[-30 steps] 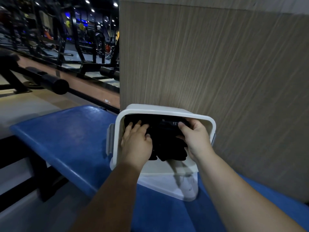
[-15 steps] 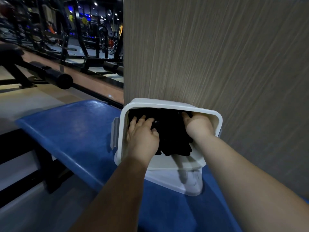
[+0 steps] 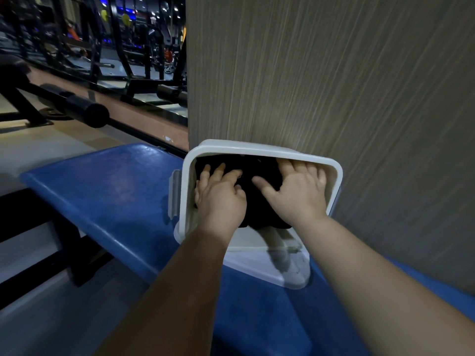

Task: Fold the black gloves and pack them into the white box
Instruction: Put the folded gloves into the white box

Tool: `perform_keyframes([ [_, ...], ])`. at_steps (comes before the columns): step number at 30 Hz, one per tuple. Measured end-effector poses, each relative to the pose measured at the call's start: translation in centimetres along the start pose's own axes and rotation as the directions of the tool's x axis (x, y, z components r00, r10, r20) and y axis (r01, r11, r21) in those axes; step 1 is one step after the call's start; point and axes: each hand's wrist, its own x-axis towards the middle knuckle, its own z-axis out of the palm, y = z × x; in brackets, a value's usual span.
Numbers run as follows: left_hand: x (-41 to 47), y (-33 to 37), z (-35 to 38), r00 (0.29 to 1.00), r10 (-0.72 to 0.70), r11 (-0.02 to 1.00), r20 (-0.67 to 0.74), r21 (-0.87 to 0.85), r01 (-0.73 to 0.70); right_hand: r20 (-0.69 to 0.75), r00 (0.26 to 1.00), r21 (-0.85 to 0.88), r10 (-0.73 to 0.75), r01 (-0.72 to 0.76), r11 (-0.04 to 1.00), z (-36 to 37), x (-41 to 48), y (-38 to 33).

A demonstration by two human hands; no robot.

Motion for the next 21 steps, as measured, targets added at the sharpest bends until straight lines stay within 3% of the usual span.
perform_keyframes([
  [5,-0.2,0.2,-0.1,1.000,0.006,1.000,-0.019,0.000,-0.006,0.048,0.978,-0.073,-0.203,0.206,0.976,0.7,0.3,0.3],
  [12,-0.1,-0.3,-0.1,1.000,0.009,0.999,0.007,0.036,-0.009,0.183,0.963,-0.009,-0.197,0.202,0.979,2.3,0.6,0.9],
  [21,-0.1,-0.3,0.0,1.000,0.013,0.999,-0.018,0.051,-0.012,0.185,0.963,0.036,-0.195,0.192,0.981,2.6,0.5,1.3],
])
